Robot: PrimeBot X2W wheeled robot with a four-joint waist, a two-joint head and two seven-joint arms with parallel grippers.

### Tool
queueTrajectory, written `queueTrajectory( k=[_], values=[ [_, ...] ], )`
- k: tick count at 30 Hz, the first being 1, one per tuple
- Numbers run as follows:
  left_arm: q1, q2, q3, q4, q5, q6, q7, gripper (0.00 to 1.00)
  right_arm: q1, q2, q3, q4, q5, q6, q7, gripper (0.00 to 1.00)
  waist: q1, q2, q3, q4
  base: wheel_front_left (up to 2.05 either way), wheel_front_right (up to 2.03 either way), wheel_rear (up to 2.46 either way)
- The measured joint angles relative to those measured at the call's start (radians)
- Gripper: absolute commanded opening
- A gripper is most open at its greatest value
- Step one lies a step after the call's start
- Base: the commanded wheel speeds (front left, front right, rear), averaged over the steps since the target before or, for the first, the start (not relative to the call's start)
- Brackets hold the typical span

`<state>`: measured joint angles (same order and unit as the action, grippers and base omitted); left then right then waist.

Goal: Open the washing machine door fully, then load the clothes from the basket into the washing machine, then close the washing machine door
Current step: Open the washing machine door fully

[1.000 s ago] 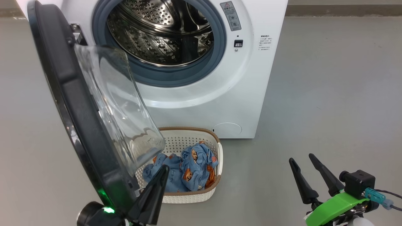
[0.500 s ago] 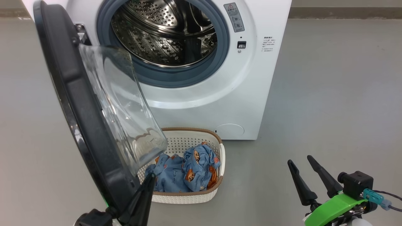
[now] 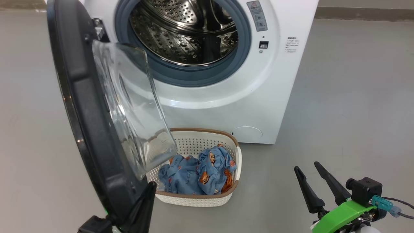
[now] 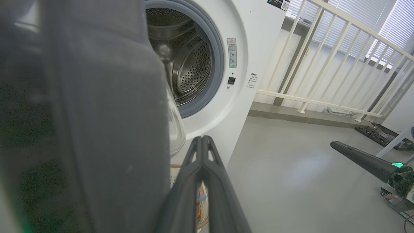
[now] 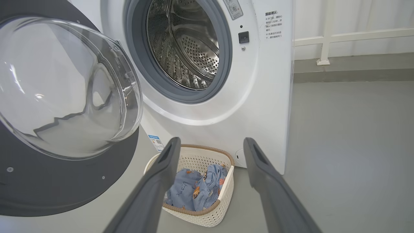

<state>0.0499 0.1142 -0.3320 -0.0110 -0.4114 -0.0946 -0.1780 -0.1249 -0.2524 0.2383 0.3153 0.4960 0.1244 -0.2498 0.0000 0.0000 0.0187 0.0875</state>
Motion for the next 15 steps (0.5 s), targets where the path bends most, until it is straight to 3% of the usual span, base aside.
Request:
queueTrajectory(
  k=[15],
  values=[
    [0.001, 0.032, 0.075, 0.010, -0.015, 0.061, 0.001, 0.00, 0.000, 0.009, -0.018, 0.003, 0.000, 0.000, 0.000, 1.00, 0.0000, 0.0000, 0.011, 0.058, 0.00, 0.00, 0.00]
  ],
)
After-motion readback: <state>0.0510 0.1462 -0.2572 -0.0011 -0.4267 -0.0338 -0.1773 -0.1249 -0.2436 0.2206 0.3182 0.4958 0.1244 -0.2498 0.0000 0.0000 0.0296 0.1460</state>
